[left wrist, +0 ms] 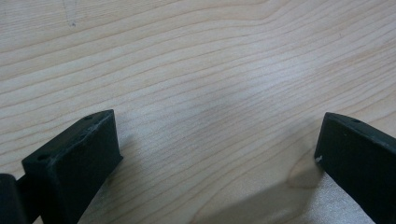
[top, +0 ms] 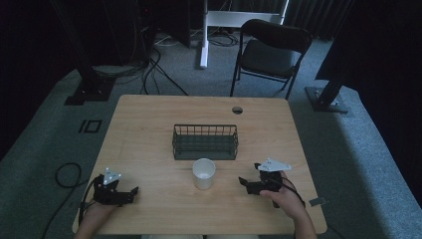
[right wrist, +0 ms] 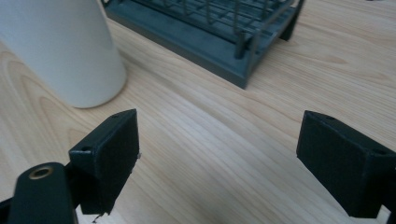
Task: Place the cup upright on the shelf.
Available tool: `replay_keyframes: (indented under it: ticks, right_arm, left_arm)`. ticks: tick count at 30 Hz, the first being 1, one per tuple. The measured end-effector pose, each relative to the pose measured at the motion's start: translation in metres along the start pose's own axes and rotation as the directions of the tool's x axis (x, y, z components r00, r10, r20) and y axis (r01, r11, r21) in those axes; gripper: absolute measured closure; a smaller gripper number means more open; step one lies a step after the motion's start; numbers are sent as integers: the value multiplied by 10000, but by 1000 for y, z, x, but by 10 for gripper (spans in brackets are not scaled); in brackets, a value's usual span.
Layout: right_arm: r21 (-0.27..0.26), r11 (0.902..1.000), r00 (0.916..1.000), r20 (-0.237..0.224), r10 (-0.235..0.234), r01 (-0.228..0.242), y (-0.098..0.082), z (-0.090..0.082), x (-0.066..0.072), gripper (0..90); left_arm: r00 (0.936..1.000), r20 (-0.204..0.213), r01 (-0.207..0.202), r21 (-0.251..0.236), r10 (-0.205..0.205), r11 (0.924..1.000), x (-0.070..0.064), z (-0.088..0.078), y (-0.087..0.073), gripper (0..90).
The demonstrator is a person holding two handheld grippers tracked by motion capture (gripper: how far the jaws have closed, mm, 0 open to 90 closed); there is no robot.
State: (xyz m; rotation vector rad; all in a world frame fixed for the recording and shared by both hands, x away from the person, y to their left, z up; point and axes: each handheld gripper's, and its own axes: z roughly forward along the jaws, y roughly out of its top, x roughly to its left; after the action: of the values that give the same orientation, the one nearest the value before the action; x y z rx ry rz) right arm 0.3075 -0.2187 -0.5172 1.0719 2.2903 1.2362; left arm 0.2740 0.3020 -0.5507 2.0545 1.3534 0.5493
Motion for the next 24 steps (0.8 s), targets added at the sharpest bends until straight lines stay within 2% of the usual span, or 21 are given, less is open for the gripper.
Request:
replay_keyframes:
  ticks: [8, 13, 24]
  right_arm:
    - [-168, 9994, 9982, -509, -322, 314, 4, 3, 11, 128]
    - [-437, 9980, 9929, -1077, -497, 453, 7, 6, 18, 128]
    - [-478, 9943, 9826, -1549, -1020, 957, 13, 16, 33, 128]
  left_arm:
    - [10000, 0, 2, -1, -2, 10000, 0, 0, 0, 1]
    - [10000, -1, -1, -1, 1, 10000, 0, 0, 0, 1]
    - [10000, 0, -2, -2, 2, 10000, 0, 0, 0, 1]
